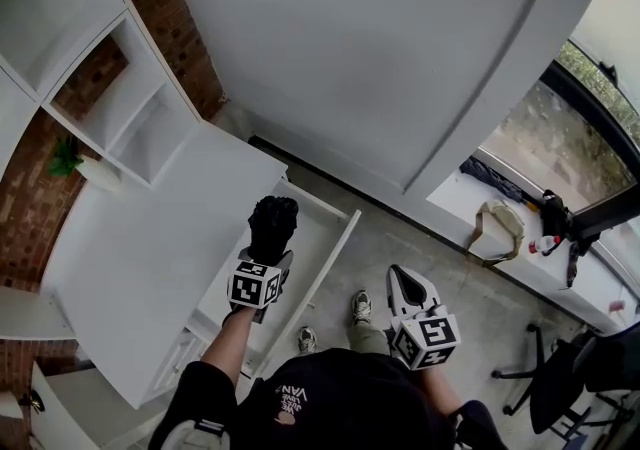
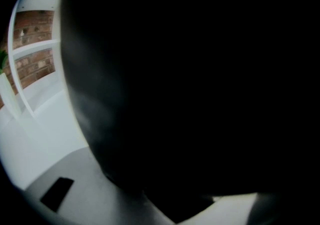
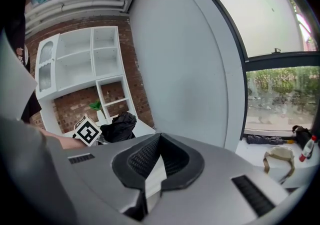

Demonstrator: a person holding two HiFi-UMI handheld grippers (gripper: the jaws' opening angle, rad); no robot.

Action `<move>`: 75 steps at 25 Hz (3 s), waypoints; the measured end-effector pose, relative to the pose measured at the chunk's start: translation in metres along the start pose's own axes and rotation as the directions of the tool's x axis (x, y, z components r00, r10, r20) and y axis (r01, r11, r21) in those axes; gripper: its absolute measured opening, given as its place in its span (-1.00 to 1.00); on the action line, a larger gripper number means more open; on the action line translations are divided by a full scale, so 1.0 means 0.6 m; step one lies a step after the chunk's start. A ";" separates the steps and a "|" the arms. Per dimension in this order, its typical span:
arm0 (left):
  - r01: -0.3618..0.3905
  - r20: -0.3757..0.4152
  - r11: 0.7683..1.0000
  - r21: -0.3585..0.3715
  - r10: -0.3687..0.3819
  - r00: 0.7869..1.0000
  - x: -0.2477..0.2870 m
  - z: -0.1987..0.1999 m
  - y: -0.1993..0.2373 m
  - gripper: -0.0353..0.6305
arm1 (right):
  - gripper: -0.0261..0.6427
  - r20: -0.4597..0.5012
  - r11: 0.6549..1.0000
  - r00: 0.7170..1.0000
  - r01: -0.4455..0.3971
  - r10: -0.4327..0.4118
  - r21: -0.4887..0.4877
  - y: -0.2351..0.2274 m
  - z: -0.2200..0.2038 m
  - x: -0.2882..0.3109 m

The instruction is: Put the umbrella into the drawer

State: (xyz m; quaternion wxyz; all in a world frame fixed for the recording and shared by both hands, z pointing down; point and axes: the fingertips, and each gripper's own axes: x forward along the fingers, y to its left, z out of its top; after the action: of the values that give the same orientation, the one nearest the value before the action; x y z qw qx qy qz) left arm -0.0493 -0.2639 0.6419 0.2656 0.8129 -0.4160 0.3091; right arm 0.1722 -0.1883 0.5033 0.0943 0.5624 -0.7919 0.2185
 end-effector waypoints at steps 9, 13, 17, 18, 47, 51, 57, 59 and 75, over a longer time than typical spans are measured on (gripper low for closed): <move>-0.027 -0.085 0.997 -0.074 0.021 0.996 0.126 -0.052 0.017 -0.24 | -0.93 -0.046 0.999 0.999 0.027 -0.027 0.018 -0.054 -0.012 0.025; -0.046 -0.134 0.990 -0.132 0.028 0.991 0.166 -0.076 0.032 -0.24 | -0.93 -0.066 0.999 0.997 0.028 -0.027 0.015 -0.068 -0.015 0.043; -0.070 -0.182 0.981 -0.181 0.036 0.983 0.203 -0.101 0.042 -0.24 | -0.93 -0.087 1.000 0.996 0.027 -0.025 0.016 -0.082 -0.020 0.056; -0.078 -0.195 0.978 -0.195 0.039 0.980 0.211 -0.108 0.047 -0.24 | -0.93 -0.091 1.000 0.996 0.026 -0.024 0.016 -0.085 -0.021 0.059; -0.287 -0.344 0.842 -0.457 0.130 0.930 0.330 -0.134 0.153 -0.18 | -0.93 -0.194 0.999 0.980 -0.031 0.036 0.029 -0.118 -0.052 0.113; -0.278 -0.343 0.833 -0.479 0.113 0.932 0.331 -0.133 0.151 -0.11 | -0.93 -0.192 0.999 0.981 -0.033 0.038 0.031 -0.117 -0.056 0.108; -0.288 -0.352 0.832 -0.473 0.121 0.928 0.323 -0.134 0.149 -0.02 | -0.93 -0.185 0.999 0.982 -0.028 0.034 0.033 -0.116 -0.058 0.095; -0.290 -0.352 0.836 -0.466 0.125 0.927 0.318 -0.132 0.149 -0.01 | -0.93 -0.181 0.999 0.983 -0.029 0.035 0.034 -0.114 -0.056 0.091; -0.215 -0.245 0.890 -0.403 0.121 0.962 0.231 -0.111 0.113 0.01 | -0.93 -0.140 0.996 0.986 -0.086 0.089 0.029 -0.060 -0.054 0.068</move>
State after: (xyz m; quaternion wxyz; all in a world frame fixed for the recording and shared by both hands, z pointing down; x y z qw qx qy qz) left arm -0.0612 -0.3236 0.7983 0.4518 0.6580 -0.5116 0.3180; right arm 0.1882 -0.2180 0.5566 0.1341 0.5112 -0.8047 0.2706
